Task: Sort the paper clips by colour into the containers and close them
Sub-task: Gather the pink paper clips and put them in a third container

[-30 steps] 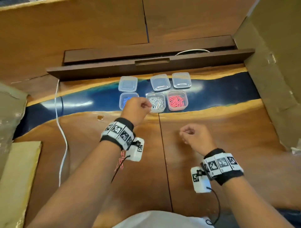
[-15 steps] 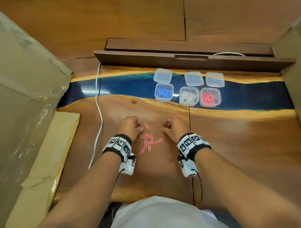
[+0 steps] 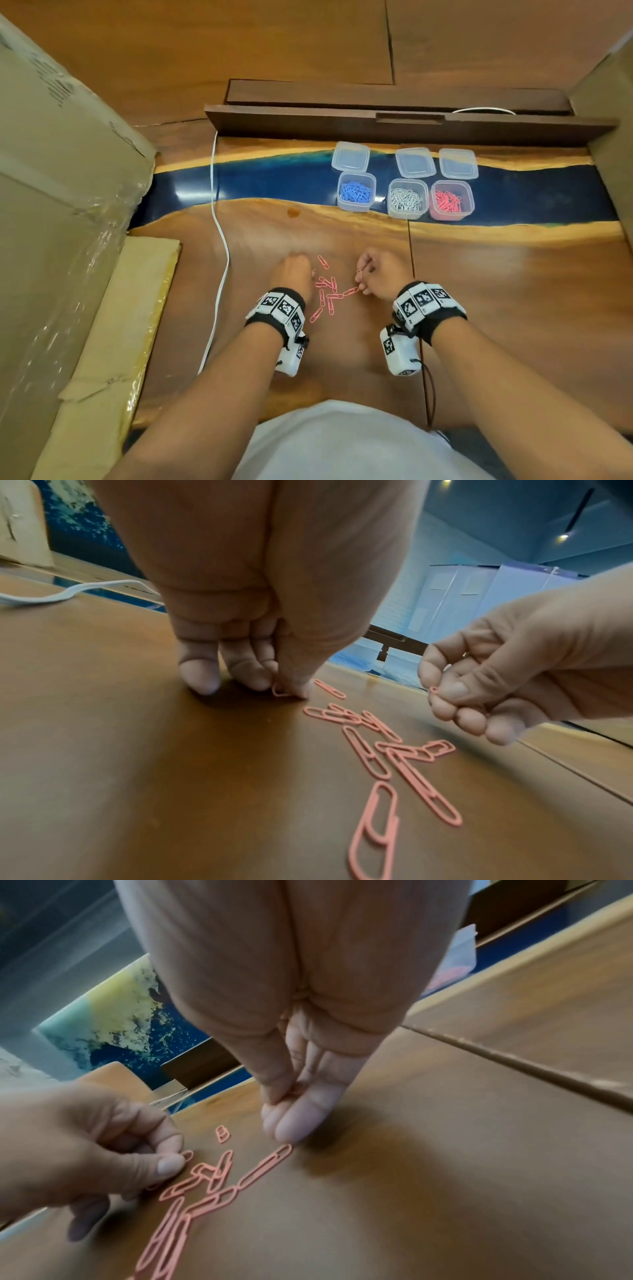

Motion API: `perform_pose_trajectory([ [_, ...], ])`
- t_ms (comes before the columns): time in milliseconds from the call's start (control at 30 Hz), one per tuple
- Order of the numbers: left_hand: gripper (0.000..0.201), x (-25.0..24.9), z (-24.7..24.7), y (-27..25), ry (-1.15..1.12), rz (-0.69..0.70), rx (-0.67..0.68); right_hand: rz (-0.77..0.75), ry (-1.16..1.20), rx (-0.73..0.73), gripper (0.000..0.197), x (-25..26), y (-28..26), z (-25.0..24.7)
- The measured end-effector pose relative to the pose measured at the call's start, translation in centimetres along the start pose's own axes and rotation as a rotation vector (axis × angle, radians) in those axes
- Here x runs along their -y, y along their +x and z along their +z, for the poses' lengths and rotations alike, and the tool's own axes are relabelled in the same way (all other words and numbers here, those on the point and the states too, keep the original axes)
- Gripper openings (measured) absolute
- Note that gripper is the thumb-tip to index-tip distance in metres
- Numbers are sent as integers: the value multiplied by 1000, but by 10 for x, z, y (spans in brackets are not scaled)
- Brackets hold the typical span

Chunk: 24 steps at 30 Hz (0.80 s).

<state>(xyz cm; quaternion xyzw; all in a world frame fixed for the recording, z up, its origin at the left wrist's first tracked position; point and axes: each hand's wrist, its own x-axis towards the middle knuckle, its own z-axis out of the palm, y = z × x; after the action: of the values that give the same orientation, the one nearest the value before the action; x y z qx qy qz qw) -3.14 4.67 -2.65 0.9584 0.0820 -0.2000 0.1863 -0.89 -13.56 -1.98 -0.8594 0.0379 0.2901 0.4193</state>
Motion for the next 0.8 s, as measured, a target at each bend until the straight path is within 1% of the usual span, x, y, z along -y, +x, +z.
perform_pose_trajectory([
  [33, 15, 2, -1, -1, -6, 10, -17, 8, 79, 22, 30, -3, -4, 1],
  [100, 10, 6, -4, -2, -137, -5, -31, -9, 64, 92, 35, -5, -11, 2],
  [200, 17, 13, -4, 2, -482, -47, 31, -100, -226, 119, 28, -5, -16, 4],
  [267, 23, 13, -7, 3, -692, -90, 99, -163, -367, 103, 17, -5, -18, 7],
  [333, 29, 10, -13, 3, -928, -166, 174, -219, -482, 90, 4, -6, -19, 8],
  [400, 29, 7, -20, 1, -1194, -225, 254, -235, -560, 77, 10, -6, -19, 9],
  [433, 29, 7, -22, 1, -1292, -246, 277, -231, -571, 65, 9, -5, -19, 8],
  [500, 26, 7, -24, 2, -1368, -269, 279, -200, -598, 81, 8, -1, -17, 8],
  [567, 22, 6, -22, 6, -1317, -286, 255, -152, -669, 134, 9, 4, -16, 11],
  [633, 16, 4, -22, 12, -1132, -269, 203, -114, -742, 181, 11, 9, -15, 12],
  [667, 14, 3, -22, 14, -975, -216, 165, -109, -774, 197, 12, 10, -15, 13],
  [733, 11, 1, -23, 19, -624, -18, 89, -104, -825, 227, 16, 12, -15, 15],
  [800, 16, -1, -24, 24, -331, 170, 61, -99, -828, 235, 12, 12, -16, 18],
])
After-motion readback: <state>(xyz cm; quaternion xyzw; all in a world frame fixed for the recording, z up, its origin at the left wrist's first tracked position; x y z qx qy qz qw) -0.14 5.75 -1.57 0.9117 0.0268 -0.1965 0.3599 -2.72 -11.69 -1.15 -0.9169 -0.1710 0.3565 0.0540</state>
